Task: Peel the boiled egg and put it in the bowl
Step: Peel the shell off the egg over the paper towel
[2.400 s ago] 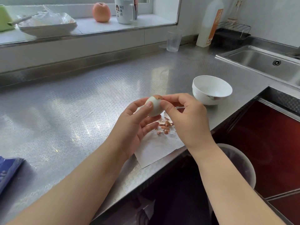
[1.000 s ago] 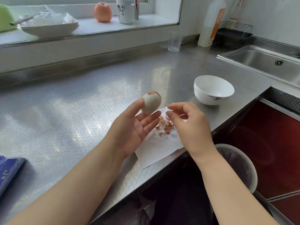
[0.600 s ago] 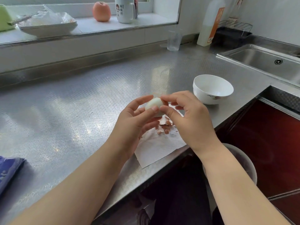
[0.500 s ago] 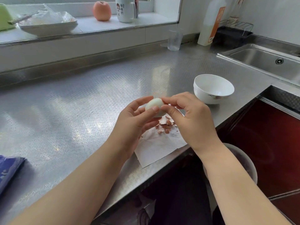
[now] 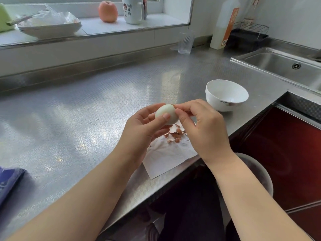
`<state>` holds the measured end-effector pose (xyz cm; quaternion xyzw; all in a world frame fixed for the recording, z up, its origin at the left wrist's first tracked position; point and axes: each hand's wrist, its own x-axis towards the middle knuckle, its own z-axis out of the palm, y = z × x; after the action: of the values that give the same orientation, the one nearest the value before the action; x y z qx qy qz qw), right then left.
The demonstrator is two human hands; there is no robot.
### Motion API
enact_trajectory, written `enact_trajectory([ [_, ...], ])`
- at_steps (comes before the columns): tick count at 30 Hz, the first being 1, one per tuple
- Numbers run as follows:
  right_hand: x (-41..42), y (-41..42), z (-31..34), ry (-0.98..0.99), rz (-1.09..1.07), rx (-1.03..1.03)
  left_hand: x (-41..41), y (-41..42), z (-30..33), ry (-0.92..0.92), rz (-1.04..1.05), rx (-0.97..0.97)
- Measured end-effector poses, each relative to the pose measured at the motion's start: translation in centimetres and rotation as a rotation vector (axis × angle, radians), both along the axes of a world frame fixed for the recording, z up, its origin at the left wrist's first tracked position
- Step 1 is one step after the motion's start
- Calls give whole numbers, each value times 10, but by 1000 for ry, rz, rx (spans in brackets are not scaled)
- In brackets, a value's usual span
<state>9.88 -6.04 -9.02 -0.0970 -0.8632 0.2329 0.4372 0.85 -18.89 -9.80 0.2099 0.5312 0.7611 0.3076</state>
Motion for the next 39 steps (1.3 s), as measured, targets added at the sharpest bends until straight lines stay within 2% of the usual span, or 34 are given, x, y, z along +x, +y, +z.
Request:
enact_trajectory([
  [5, -7, -4, -5, 45, -99, 178, -1, -1, -1, -15, 10, -2],
  [10, -14, -7, -5, 29, -141, 160, -2, 0, -1, -27, 22, -11],
  [22, -14, -6, -3, -8, -52, -164, -3, 1, -3, -57, 18, -7],
  [30, -11, -4, -3, 32, 85, -490, -8, -1, -1, -207, -17, 87],
  [32, -8, -2, -4, 50, 72, -504, -9, -1, 0, -231, -26, 112],
  [37, 3, 2, -14, -148, 65, -488, -9, -2, 0, -217, -15, 114],
  [39, 6, 3, -16, -259, 27, -409, -9, -2, 0, -206, 8, 108],
])
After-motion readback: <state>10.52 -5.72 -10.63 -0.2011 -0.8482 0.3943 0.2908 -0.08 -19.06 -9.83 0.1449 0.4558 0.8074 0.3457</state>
